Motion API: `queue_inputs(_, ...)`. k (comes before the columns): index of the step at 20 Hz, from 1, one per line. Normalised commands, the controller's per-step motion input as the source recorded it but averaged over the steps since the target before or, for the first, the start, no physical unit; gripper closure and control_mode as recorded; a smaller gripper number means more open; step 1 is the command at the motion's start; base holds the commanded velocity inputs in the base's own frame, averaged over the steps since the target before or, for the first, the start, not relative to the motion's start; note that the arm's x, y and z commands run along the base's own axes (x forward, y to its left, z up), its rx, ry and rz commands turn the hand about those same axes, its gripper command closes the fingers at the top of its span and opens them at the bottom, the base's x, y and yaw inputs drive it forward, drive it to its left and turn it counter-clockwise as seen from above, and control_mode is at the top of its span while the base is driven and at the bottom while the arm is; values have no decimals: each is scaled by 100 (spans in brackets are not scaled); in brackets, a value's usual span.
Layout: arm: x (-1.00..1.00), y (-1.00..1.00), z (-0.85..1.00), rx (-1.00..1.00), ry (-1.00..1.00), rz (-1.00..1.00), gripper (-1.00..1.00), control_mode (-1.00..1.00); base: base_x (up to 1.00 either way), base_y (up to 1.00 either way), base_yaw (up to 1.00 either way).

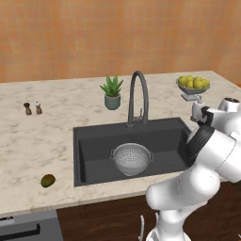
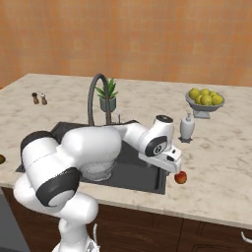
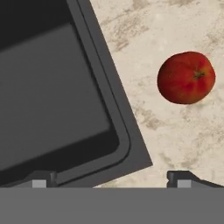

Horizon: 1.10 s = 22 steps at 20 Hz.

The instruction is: Put the colander in the sink, put the apple, mango in the colander, and turn on the sink faucet and pour water over the colander.

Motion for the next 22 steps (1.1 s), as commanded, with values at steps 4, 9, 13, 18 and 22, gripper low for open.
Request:
queue_inputs(4,0,-72,-35,0,0,0,-100,-100,0,0,0)
queue_inputs(9,0,-31,-40,-6,-11,0,-100,-100,0,0,0)
queue_inputs(13,0,-36,-17,-4,-7,0,-100,-100,0,0,0)
queue_inputs(18,5,-7,0,-1,0,0,-100,-100,0,0,0)
queue_inputs(22,22,-1,0,0,0,0,-100,-100,0,0,0)
